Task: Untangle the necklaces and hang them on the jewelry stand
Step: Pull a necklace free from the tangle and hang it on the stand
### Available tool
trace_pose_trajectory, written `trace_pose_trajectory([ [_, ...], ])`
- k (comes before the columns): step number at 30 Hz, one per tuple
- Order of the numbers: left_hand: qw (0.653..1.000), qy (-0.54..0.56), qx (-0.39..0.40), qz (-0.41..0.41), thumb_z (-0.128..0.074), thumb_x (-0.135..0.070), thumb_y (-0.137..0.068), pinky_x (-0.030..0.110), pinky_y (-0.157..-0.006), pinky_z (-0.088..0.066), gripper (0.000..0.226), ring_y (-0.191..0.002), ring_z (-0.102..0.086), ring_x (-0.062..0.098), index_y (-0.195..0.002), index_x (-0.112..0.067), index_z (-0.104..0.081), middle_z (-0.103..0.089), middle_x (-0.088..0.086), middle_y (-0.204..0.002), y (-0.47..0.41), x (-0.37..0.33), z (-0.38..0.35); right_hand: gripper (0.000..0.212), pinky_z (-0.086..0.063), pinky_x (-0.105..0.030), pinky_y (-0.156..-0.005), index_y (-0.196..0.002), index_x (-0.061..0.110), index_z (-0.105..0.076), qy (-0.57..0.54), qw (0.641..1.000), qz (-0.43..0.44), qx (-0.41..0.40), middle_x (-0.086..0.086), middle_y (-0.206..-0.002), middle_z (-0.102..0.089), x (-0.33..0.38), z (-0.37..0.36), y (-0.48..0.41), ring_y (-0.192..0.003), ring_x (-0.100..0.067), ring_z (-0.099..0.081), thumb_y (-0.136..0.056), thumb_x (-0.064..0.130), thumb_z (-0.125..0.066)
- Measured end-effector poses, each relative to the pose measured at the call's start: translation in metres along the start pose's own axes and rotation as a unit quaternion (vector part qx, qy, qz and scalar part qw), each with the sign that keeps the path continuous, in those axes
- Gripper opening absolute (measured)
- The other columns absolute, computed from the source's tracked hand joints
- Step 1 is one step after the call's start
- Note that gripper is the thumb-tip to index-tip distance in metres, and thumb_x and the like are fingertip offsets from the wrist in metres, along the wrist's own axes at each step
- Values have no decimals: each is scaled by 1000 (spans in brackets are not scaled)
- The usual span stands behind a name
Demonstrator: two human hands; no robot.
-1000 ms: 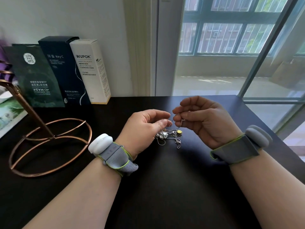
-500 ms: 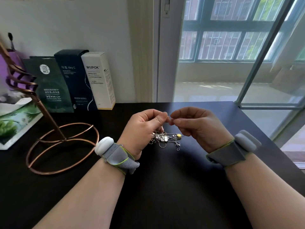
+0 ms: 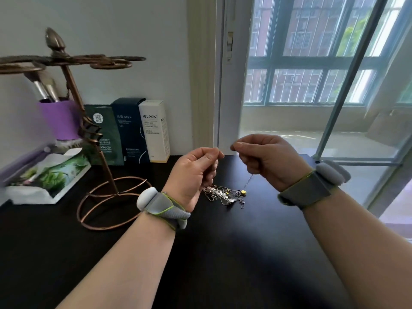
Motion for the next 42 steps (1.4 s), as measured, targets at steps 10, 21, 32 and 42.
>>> trace_pose_trajectory([
  [10,998,-50,23,-7,-57,-17,-90,25,-50,-18,14,-48,-31,10,-81,-8,-63,-42,1,-60,35,-37,9,9,-15,-26,-47,-82,3,-64,12,999,-10,35,4,-46,-30,56,-33,15,-49,-15,-21,-86,10,-62],
  [21,993,-113,7,-17,-48,-21,-96,13,-41,-24,26,-49,-33,8,-100,-5,-68,-62,1,-77,66,-55,24,17,-29,-24,-45,-73,8,-59,26,997,-3,78,-4,-53,-42,103,-80,24,-46,-17,-31,-84,18,-66],
  [32,990,-143,7,-15,-37,-20,-100,10,-46,-32,34,-55,-40,9,-104,-1,-65,-69,8,-77,84,-67,52,15,-44,-28,-54,-65,13,-65,18,990,4,139,-3,-56,-51,138,-132,19,-45,-14,-43,-80,10,-66],
  [42,993,-101,-46,-47,-41,-37,-97,24,-66,-38,41,-60,-42,11,-77,-11,-67,-45,-2,-55,84,-76,84,7,-52,-32,-61,-84,3,-70,110,983,84,121,-9,-66,-66,178,-166,4,-55,-19,-58,-77,5,-71],
])
Point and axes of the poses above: each hand's wrist, its own y-axis away from the middle knuckle, its own z-axis out of the back of the hand, x = y × z, the point moved 8 cm from there along -y, towards the middle knuckle
